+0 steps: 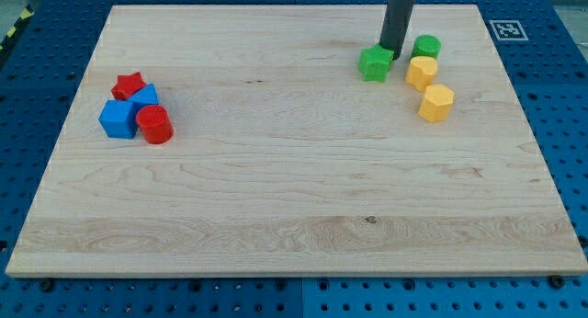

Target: Push the green star towards bottom center

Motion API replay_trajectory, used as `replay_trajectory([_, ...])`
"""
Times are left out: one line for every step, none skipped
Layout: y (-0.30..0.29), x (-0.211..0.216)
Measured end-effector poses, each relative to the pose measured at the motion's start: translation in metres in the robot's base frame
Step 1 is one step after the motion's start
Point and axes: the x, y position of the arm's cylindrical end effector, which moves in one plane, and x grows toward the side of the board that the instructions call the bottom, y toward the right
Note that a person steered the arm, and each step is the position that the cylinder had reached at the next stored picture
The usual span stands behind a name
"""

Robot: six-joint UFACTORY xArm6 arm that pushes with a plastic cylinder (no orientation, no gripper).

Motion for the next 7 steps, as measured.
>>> replay_trajectory([-0.014, 0.02])
replay_trajectory([-0.035, 0.026])
replay_trajectory([-0.065, 0.027])
replay_trajectory([-0.085, 0.042])
replay_trajectory([-0.085, 0.07])
replay_trajectory([-0.084, 0.092])
replay_trajectory([-0.077, 0.106])
